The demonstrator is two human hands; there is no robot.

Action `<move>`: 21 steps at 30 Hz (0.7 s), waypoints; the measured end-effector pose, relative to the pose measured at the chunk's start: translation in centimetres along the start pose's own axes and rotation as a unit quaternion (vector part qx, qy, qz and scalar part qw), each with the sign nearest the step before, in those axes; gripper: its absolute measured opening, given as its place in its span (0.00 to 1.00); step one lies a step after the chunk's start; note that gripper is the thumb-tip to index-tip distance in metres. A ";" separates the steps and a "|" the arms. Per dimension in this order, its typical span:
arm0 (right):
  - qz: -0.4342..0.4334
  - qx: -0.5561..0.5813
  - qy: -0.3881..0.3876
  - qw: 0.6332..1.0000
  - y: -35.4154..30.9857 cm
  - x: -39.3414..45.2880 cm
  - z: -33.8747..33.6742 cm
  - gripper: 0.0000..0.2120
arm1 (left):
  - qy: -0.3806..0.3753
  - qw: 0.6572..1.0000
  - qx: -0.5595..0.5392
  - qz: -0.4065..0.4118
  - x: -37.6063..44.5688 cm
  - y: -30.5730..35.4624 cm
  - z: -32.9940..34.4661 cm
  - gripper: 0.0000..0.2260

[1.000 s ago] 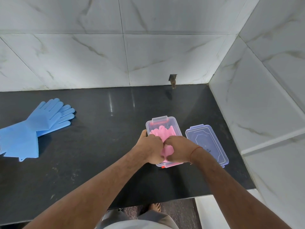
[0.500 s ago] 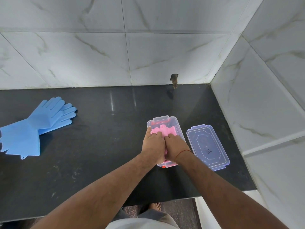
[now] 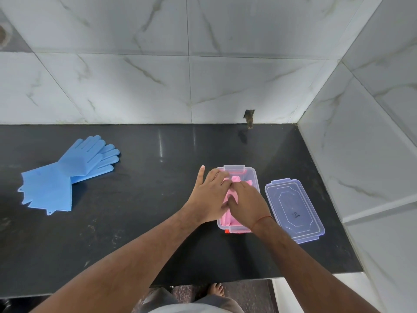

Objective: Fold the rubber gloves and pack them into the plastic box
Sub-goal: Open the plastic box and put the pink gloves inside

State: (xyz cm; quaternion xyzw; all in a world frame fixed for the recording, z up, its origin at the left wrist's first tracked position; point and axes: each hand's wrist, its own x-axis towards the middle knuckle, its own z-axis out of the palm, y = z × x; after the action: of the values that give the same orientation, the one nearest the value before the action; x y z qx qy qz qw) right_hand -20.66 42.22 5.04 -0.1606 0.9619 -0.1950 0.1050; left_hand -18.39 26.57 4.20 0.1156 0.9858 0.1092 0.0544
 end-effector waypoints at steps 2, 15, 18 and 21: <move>-0.030 0.014 0.050 0.998 -1.1 0.0 0.2 0.17 | 0.030 0.999 0.004 -0.015 -0.5 -0.9 -0.7 0.28; -0.159 -0.086 0.010 0.983 -15.1 4.1 5.4 0.32 | 0.089 0.987 0.033 -0.128 -9.0 -15.7 -2.0 0.33; -0.183 -0.091 -0.022 0.979 -19.6 4.9 7.8 0.32 | 0.069 0.982 0.043 -0.172 -12.5 -20.9 -2.0 0.35; -0.203 -0.085 -0.051 0.974 -24.3 5.4 10.5 0.32 | 0.058 0.973 0.055 -0.218 -16.6 -26.1 -2.0 0.36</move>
State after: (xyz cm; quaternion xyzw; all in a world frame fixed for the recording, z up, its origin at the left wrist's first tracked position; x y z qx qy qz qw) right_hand -16.41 15.54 4.78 -0.3705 0.9157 -0.1210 0.0984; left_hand -8.28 -2.59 1.55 -0.1062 0.9931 0.0471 0.0134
